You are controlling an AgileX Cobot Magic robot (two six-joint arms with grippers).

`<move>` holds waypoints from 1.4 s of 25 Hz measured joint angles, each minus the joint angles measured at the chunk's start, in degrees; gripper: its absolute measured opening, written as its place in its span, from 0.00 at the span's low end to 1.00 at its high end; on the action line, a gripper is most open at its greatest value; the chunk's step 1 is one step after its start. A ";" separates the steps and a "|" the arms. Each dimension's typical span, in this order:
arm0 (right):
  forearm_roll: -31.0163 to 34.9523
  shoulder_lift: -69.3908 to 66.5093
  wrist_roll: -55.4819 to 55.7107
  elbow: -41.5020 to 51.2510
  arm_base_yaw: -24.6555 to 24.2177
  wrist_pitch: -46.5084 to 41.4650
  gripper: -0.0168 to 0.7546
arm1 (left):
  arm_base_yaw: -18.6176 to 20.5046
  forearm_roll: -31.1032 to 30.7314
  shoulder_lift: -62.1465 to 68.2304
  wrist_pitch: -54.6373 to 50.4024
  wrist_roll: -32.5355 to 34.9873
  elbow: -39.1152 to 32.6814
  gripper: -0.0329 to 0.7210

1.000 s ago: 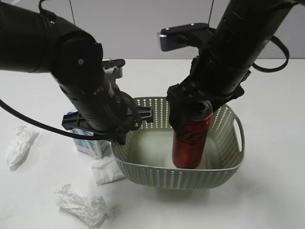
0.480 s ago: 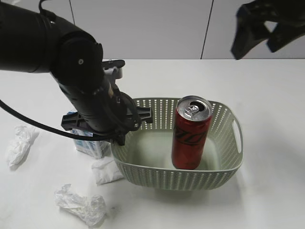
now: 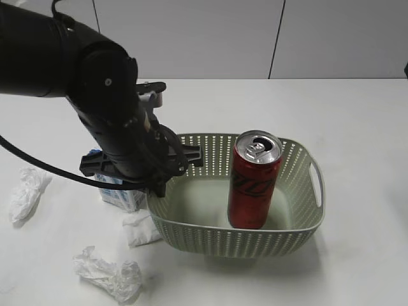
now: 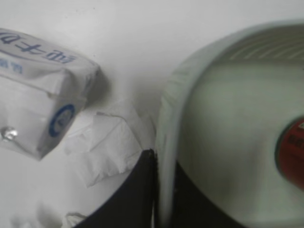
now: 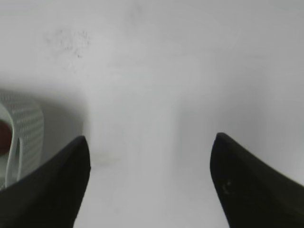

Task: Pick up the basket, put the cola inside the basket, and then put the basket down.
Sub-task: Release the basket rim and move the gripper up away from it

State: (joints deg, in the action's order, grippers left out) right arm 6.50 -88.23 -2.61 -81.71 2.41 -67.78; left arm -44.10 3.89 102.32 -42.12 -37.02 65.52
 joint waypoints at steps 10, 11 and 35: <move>0.00 30.00 -1.30 28.81 0.00 7.80 0.79 | 0.00 0.39 0.05 1.27 0.00 0.06 0.05; 0.00 33.67 -1.30 31.62 0.00 8.22 0.79 | 0.00 0.39 0.13 1.03 0.00 0.48 0.05; -3.27 88.37 -1.37 56.37 0.00 10.06 0.79 | 2.30 0.89 19.67 -4.22 -1.36 25.72 0.05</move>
State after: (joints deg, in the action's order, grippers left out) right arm 3.23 0.15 -3.98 -25.34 2.41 -57.73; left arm -41.80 4.79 121.99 -46.34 -38.38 91.24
